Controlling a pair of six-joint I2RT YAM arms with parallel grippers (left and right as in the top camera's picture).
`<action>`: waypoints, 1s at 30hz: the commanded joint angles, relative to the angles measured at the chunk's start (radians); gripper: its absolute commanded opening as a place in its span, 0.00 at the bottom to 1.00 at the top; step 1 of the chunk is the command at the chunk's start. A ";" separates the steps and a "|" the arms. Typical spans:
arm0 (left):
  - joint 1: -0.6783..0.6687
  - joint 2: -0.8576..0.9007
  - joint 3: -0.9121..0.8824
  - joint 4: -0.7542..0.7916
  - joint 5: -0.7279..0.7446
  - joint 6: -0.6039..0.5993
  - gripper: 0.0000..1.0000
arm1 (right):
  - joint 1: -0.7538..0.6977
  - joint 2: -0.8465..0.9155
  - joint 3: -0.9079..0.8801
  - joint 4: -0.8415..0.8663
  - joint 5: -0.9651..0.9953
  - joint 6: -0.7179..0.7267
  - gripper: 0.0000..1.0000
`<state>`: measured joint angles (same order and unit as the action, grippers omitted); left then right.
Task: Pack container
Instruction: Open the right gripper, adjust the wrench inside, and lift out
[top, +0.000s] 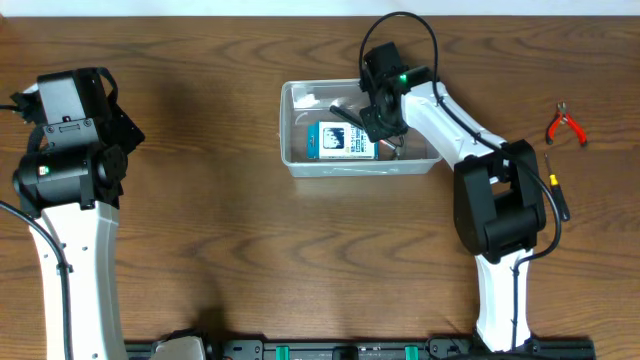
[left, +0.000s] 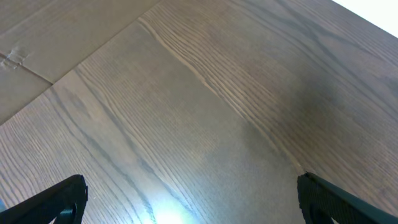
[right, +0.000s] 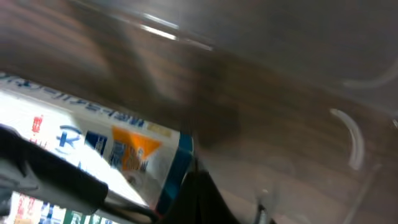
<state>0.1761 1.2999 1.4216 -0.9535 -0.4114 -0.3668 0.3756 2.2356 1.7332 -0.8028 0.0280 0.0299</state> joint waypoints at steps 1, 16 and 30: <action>0.004 0.002 0.007 0.000 -0.019 -0.010 0.98 | 0.019 -0.008 -0.051 0.015 -0.069 -0.021 0.01; 0.004 0.002 0.008 0.000 -0.019 -0.010 0.98 | 0.015 -0.119 0.008 -0.003 -0.070 -0.091 0.01; 0.004 0.002 0.007 0.000 -0.019 -0.010 0.98 | 0.007 -0.246 0.025 -0.125 -0.013 -0.147 0.07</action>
<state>0.1761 1.2999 1.4216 -0.9535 -0.4114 -0.3668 0.3820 2.0014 1.7489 -0.9165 -0.0216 -0.0864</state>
